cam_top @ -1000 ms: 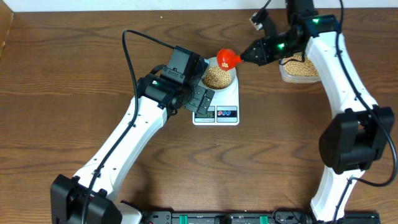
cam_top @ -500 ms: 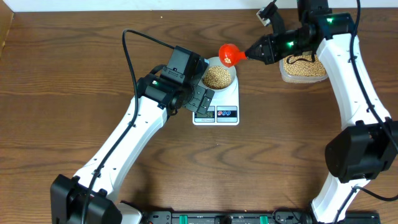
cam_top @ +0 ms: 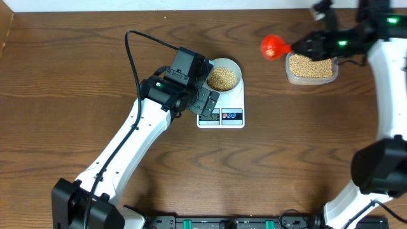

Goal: Scoop item into bowl and weigh 50g on scale
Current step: 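Move the red scoop back over the soybean tub with the right gripper, then lower the red scoop into the tub and open the right gripper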

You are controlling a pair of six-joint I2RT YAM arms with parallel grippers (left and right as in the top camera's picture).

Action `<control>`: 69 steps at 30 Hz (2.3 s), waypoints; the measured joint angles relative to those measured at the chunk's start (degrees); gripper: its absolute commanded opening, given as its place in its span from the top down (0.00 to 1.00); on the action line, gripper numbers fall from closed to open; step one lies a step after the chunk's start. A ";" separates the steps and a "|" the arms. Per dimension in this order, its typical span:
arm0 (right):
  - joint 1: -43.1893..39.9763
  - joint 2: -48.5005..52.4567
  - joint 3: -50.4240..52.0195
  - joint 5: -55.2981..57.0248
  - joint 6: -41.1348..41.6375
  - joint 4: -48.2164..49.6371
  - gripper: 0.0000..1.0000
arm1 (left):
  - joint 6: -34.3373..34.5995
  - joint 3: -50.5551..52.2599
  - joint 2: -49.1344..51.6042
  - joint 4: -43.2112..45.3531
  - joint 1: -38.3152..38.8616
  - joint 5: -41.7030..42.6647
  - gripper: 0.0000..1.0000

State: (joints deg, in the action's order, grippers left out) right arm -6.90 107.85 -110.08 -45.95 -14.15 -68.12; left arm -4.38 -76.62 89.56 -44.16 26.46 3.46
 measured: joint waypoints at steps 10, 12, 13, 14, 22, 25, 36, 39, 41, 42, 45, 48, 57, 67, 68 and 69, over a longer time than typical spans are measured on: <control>-8.63 -1.44 0.02 11.32 0.13 0.02 0.99 | 0.00 0.00 0.00 0.02 0.00 0.00 0.02; -8.55 -1.44 0.02 15.67 0.26 0.24 0.99 | 0.00 0.00 0.00 0.02 0.00 -0.02 0.02; -8.28 -1.44 0.02 17.73 0.28 0.42 0.99 | 0.00 0.00 0.00 0.02 0.00 -0.02 0.02; -7.96 -1.44 0.02 19.89 0.35 0.61 0.99 | 0.00 0.00 0.00 0.00 0.00 0.00 0.02; 0.04 -1.42 0.02 40.28 3.45 2.47 0.99 | 0.00 0.00 0.00 0.02 0.00 -0.02 0.02; 3.50 -1.42 0.02 47.36 4.66 2.64 0.99 | 0.00 0.00 0.00 0.02 0.00 0.00 0.02; 12.94 -1.42 0.04 68.65 8.57 1.95 0.99 | 0.00 0.00 0.00 0.00 0.00 0.00 0.02; 14.43 -1.42 0.04 72.39 9.77 1.95 0.99 | 0.00 0.00 0.00 0.00 0.00 0.00 0.02; 15.02 -1.42 0.04 73.64 11.32 1.95 0.99 | 0.00 0.00 0.00 0.00 0.00 0.00 0.02; 15.04 -1.42 0.04 73.68 12.20 1.95 0.99 | 0.00 0.00 0.00 0.00 0.00 0.00 0.02; 14.58 -1.42 0.04 71.54 15.19 1.97 0.99 | 0.00 0.00 0.00 0.00 0.00 0.00 0.02; 12.68 -1.42 0.04 64.43 17.92 2.38 0.99 | 0.00 0.00 0.00 0.00 0.00 -0.02 0.02; 5.88 -1.42 5.22 46.60 27.78 9.64 0.99 | 0.00 0.00 0.00 0.00 0.00 0.00 0.02; 1.14 -1.38 19.26 36.46 44.89 25.77 0.99 | 0.00 0.00 0.00 0.00 0.00 0.00 0.02; 1.14 -1.38 19.96 35.76 45.88 26.36 0.99 | 0.00 0.00 0.00 -0.02 0.00 0.00 0.02; 1.14 -1.38 20.44 35.01 46.86 26.38 0.98 | 0.00 0.00 0.00 0.00 0.00 -0.02 0.03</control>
State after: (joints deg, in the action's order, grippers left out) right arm -5.76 106.48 -89.65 -10.94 32.71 -41.74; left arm -4.38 -76.62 89.56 -44.16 26.46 3.44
